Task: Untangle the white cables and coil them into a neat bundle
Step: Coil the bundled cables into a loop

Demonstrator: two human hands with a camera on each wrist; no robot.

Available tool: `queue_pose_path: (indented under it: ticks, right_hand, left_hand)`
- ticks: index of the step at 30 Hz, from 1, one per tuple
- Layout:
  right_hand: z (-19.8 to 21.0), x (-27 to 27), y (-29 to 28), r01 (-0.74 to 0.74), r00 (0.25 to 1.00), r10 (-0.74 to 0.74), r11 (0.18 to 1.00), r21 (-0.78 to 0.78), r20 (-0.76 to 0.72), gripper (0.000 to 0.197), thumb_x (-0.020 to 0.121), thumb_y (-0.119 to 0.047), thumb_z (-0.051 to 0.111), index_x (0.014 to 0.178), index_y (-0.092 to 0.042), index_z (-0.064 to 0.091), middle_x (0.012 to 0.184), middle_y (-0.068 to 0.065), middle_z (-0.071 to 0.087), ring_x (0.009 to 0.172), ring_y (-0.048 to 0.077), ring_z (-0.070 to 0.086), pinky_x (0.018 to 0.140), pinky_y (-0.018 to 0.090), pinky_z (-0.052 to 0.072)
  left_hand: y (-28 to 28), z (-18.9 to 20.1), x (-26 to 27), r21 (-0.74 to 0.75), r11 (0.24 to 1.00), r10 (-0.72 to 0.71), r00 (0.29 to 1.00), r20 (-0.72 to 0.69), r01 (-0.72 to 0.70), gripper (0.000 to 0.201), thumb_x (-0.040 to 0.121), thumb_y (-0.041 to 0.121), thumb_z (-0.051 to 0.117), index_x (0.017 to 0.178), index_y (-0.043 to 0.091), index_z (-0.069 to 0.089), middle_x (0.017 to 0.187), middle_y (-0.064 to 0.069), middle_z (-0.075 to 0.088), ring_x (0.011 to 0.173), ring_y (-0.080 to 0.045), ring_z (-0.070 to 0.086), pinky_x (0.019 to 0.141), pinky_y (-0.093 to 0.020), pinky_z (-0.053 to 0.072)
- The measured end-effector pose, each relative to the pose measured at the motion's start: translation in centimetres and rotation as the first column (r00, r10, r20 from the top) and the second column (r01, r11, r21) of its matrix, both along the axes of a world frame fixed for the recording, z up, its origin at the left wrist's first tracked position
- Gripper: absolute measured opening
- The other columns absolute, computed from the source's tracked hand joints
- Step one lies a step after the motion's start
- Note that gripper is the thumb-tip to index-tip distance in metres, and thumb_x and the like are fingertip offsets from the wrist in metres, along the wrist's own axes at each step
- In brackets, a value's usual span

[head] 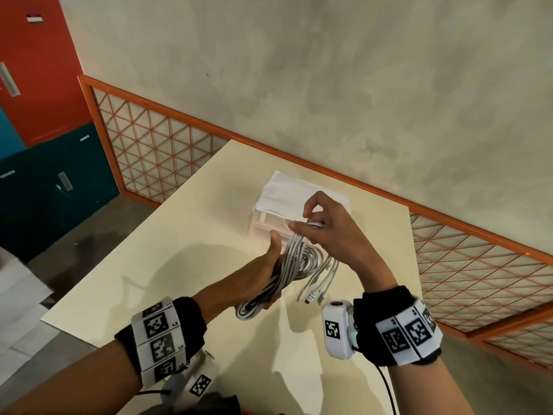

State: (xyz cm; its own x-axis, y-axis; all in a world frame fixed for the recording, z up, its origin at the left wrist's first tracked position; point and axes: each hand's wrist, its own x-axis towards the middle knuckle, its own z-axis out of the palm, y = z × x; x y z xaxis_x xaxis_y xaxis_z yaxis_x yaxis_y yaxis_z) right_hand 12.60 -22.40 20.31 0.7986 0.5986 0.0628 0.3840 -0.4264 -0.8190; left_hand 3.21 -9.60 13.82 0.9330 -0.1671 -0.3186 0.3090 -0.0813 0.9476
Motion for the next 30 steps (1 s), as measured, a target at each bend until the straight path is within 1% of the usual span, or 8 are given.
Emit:
queue_pose_path:
  ticks: [2, 5, 10, 13, 17, 26, 28, 30]
  right_hand:
    - [-0.6, 0.3, 0.0, 0.014, 1.0, -0.014, 1.0, 0.005, -0.016, 0.03, 0.079, -0.025, 0.075, 0.08, -0.019, 0.045, 0.045, -0.01, 0.053, 0.044, 0.005, 0.046, 0.053, 0.02, 0.038]
    - [-1.1, 0.2, -0.1, 0.027, 0.999, -0.027, 1.0, -0.009, 0.024, 0.03, 0.078, -0.027, 0.075, 0.083, -0.017, 0.047, 0.05, -0.003, 0.05, 0.044, 0.008, 0.041, 0.053, 0.022, 0.035]
    - [-1.2, -0.1, -0.9, 0.035, 0.984, -0.034, 0.999, -0.001, 0.174, 0.024, 0.088, -0.04, 0.06, 0.088, -0.017, 0.054, 0.05, 0.005, 0.049, 0.047, 0.01, 0.039, 0.053, 0.023, 0.033]
    - [-2.3, -0.6, -1.6, -0.021, 0.979, 0.01, 0.998, 0.051, 0.203, 0.025, 0.098, -0.031, 0.044, 0.114, -0.024, 0.063, 0.058, -0.01, 0.051, 0.055, 0.005, 0.046, 0.059, 0.024, 0.043]
    - [-5.3, -2.2, -0.5, 0.106, 0.975, -0.139, 0.977, 0.187, 0.173, 0.039, 0.101, -0.021, 0.039, 0.139, -0.026, 0.045, 0.066, -0.002, 0.049, 0.055, 0.009, 0.047, 0.059, 0.028, 0.046]
    - [-6.6, -4.3, 2.8, 0.217, 0.957, -0.248, 0.957, 0.194, 0.15, 0.05, 0.101, -0.011, 0.035, 0.149, -0.01, 0.019, 0.104, 0.016, 0.057, 0.074, -0.008, 0.051, 0.066, 0.001, 0.037]
    - [-6.4, -4.5, 3.1, 0.2, 0.957, -0.23, 0.965, 0.168, 0.178, 0.049, 0.101, -0.013, 0.033, 0.148, -0.006, 0.02, 0.118, 0.019, 0.055, 0.087, -0.007, 0.053, 0.076, 0.002, 0.039]
    - [-6.0, -4.8, 3.3, 0.155, 0.958, -0.179, 0.98, 0.123, 0.224, 0.05, 0.1, -0.019, 0.028, 0.147, -0.004, 0.021, 0.136, 0.022, 0.046, 0.119, 0.013, 0.05, 0.099, 0.018, 0.039]
  left_hand:
    - [0.2, -0.2, 0.0, 0.038, 0.999, -0.012, 1.0, 0.021, 0.011, 0.081, 0.069, 0.087, 0.022, 0.067, 0.009, 0.044, 0.056, -0.018, 0.045, 0.042, -0.023, 0.041, 0.047, -0.023, 0.039]
    - [0.5, -0.6, -0.1, 0.153, 0.988, 0.008, 0.998, 0.06, -0.017, 0.057, 0.081, 0.064, 0.051, 0.061, 0.012, 0.04, 0.048, -0.012, 0.047, 0.04, -0.024, 0.043, 0.048, -0.024, 0.04]
    - [1.2, -0.3, 0.4, 0.01, 0.996, 0.088, 0.996, 0.023, -0.088, 0.043, 0.091, 0.05, 0.046, 0.074, 0.011, 0.041, 0.05, -0.007, 0.04, 0.041, -0.02, 0.038, 0.046, -0.025, 0.037]
    - [1.6, 0.1, 0.5, -0.034, 0.99, 0.141, 0.988, 0.066, -0.139, 0.047, 0.093, 0.049, 0.039, 0.068, 0.01, 0.042, 0.045, -0.005, 0.045, 0.041, -0.021, 0.042, 0.051, -0.029, 0.042]
    - [1.4, 0.3, 0.8, -0.111, 0.966, 0.247, 0.963, 0.111, -0.235, 0.05, 0.094, 0.048, 0.038, 0.06, 0.011, 0.043, 0.043, -0.006, 0.046, 0.04, -0.022, 0.043, 0.049, -0.027, 0.042]
    - [1.1, 1.3, 1.9, -0.203, 0.875, 0.474, 0.864, 0.169, -0.44, 0.038, 0.094, 0.038, 0.048, 0.062, 0.021, 0.061, 0.043, 0.003, 0.055, 0.038, -0.01, 0.052, 0.044, -0.019, 0.043]
    - [1.0, 1.3, 2.0, -0.22, 0.872, 0.476, 0.863, 0.17, -0.438, 0.032, 0.094, 0.034, 0.049, 0.071, 0.017, 0.062, 0.045, 0.004, 0.056, 0.04, -0.01, 0.053, 0.044, -0.019, 0.044]
    - [1.2, 1.1, 2.0, -0.231, 0.879, 0.462, 0.866, 0.19, -0.418, 0.029, 0.094, 0.033, 0.05, 0.077, 0.012, 0.062, 0.051, -0.001, 0.055, 0.045, -0.014, 0.053, 0.047, -0.023, 0.046]
